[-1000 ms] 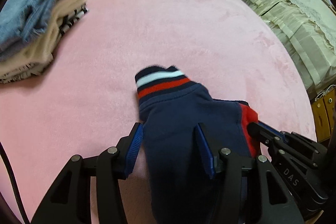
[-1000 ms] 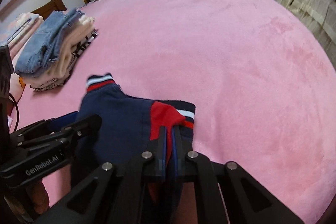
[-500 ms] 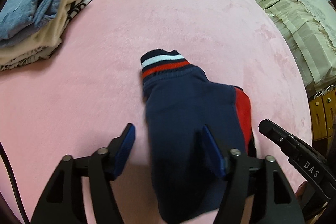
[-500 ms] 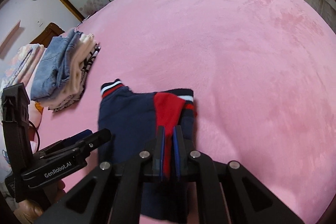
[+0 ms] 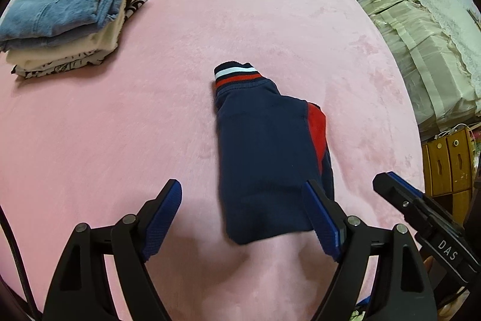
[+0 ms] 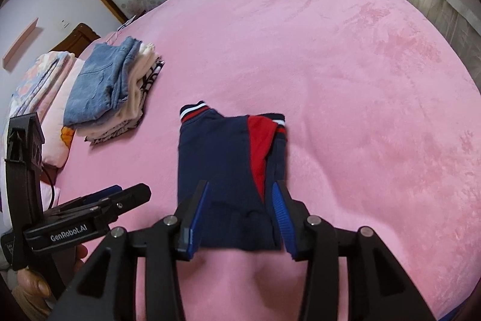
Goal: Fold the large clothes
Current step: 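Grasp the folded navy bundle with both grippers and lift it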
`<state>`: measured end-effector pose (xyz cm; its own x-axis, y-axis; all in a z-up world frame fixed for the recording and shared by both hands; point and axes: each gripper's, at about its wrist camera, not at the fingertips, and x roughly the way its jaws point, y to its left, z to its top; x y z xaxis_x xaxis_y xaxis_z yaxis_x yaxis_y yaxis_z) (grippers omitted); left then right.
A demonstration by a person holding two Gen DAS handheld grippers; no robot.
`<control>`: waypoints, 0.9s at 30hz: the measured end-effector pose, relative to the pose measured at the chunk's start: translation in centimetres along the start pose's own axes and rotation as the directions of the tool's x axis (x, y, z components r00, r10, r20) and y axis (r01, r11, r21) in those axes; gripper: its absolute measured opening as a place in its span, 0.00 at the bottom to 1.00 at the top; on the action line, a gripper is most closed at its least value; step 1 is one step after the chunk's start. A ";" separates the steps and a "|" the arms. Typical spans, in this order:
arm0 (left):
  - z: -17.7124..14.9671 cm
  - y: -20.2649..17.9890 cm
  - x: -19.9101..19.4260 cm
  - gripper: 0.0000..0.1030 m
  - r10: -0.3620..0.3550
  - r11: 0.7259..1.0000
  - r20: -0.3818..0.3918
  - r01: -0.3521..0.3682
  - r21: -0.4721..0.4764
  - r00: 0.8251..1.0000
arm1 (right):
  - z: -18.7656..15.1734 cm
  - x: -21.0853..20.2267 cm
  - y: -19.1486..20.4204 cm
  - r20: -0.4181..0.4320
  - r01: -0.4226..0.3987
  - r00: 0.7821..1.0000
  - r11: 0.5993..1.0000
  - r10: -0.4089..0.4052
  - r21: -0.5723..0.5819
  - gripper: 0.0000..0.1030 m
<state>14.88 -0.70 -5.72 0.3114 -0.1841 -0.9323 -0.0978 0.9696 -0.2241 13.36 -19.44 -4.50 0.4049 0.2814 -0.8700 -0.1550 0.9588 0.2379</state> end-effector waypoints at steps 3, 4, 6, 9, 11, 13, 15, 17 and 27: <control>-0.4 0.1 -1.1 0.79 -0.018 1.000 0.012 0.018 0.004 1.000 | -0.3 -0.2 0.4 -0.032 -0.008 0.999 1.000 0.008 -0.020 0.58; -0.6 0.1 -1.4 0.79 -0.023 1.000 0.017 0.023 0.000 1.000 | -0.5 -0.2 0.6 -0.045 -0.011 0.999 0.999 0.009 -0.033 0.58; -0.9 0.3 -1.5 0.79 -0.040 0.999 0.014 0.040 -0.017 0.999 | -0.7 -0.2 0.9 -0.060 0.001 0.998 0.999 -0.004 -0.049 0.59; -1.1 0.6 -1.0 0.79 -0.066 0.997 0.003 0.066 -0.045 0.998 | -0.8 0.3 0.5 -0.088 -0.006 0.996 0.999 0.003 -0.033 0.60; -1.2 0.8 -0.3 0.79 -0.076 0.996 -0.008 0.075 -0.040 0.997 | -0.8 0.8 0.1 -0.104 -0.023 0.994 1.000 0.022 -0.014 0.60; -1.3 1.0 0.6 0.79 -0.078 0.996 -0.014 0.078 -0.035 0.997 | -0.8 1.6 -0.6 -0.122 -0.053 0.991 0.998 0.054 0.015 0.60; -1.3 1.2 1.7 0.79 -0.101 0.994 -0.033 0.100 -0.043 0.994 | -0.8 2.5 -1.2 -0.129 -0.053 0.990 0.998 0.057 0.029 0.60; -1.2 1.8 3.0 0.79 -0.116 0.991 -0.053 0.113 -0.065 0.992 | -0.6 3.7 -2.0 -0.151 -0.070 0.986 0.996 0.077 0.051 0.60; -0.4 3.4 9.8 0.78 -0.254 0.962 -0.103 0.241 -0.125 0.962 | 0.8 10.3 -5.5 -0.231 -0.141 0.961 0.988 0.151 0.060 0.60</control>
<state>17.24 0.69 -15.71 0.2265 -0.4399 -0.8690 -0.1376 0.8688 -0.4757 19.10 -21.81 -14.38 0.1574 0.4064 -0.9001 -0.1560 0.9102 0.3836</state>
